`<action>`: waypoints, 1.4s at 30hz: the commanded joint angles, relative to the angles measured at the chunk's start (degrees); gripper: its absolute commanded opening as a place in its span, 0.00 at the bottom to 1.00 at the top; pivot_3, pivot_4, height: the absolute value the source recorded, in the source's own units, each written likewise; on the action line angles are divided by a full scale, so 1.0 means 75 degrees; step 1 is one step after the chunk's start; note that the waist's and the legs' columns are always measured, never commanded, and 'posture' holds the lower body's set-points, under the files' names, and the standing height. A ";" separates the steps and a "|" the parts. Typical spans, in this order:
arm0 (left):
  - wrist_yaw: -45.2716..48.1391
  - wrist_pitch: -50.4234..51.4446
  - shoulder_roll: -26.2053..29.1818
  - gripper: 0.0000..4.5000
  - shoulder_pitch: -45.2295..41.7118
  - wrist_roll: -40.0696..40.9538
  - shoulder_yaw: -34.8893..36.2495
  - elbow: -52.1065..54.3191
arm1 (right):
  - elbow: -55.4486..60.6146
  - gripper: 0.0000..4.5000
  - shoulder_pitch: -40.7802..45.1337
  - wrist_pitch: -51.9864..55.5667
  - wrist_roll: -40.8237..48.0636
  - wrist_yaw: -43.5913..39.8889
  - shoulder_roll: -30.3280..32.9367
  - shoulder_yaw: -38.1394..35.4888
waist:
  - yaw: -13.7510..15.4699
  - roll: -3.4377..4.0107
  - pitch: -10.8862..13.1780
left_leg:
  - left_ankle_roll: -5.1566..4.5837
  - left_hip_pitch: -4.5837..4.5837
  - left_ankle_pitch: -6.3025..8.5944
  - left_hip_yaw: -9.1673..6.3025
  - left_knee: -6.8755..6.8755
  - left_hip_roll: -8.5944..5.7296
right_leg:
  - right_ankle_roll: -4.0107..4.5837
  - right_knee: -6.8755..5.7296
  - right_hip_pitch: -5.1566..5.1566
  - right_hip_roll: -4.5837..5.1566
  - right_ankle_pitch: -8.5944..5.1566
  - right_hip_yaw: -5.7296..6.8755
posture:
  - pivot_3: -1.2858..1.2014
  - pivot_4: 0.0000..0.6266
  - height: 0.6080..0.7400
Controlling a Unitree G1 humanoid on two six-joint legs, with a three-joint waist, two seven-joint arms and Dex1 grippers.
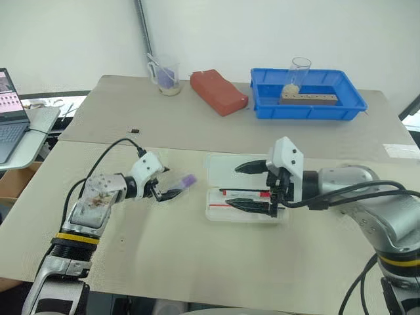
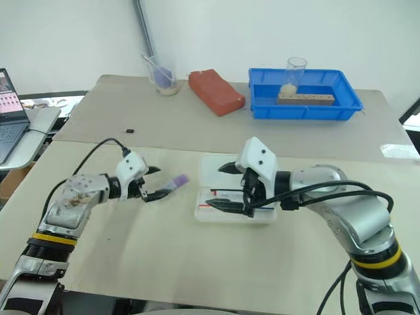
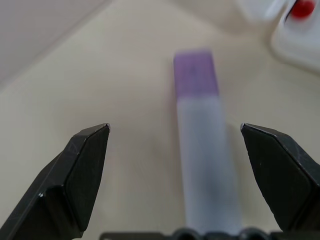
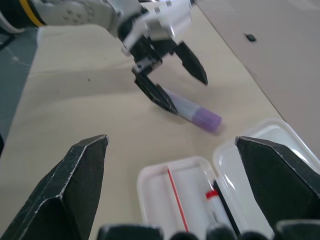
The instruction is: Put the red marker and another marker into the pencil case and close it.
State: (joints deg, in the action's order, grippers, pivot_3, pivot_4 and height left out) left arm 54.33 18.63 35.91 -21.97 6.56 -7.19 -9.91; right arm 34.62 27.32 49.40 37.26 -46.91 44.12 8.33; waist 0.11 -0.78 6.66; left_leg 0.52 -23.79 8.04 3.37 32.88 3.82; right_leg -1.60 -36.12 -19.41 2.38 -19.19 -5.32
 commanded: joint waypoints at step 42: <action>0.1336 -0.0117 -0.0848 0.21 -0.1253 -0.0394 -0.2766 0.2188 | 0.0847 1.00 -0.3365 -0.0266 -0.0287 0.0333 0.1221 -0.2398 | -0.0098 -0.0023 0.0006 | -0.0004 -0.0005 0.0000 -0.0004 0.0005 -0.0011 | -0.0011 0.0001 0.0033 -0.0027 -0.0014 -0.0024 | 0.52 0.24 1.00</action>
State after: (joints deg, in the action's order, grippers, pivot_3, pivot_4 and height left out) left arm 64.35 18.81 29.75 -31.08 3.99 -28.48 5.87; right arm 39.31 1.92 47.90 34.98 -44.99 53.34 -7.79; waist -0.62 -0.96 6.70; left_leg 0.49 -23.83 8.03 3.33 32.92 3.74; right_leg -1.67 -36.11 -19.16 2.18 -19.29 -5.50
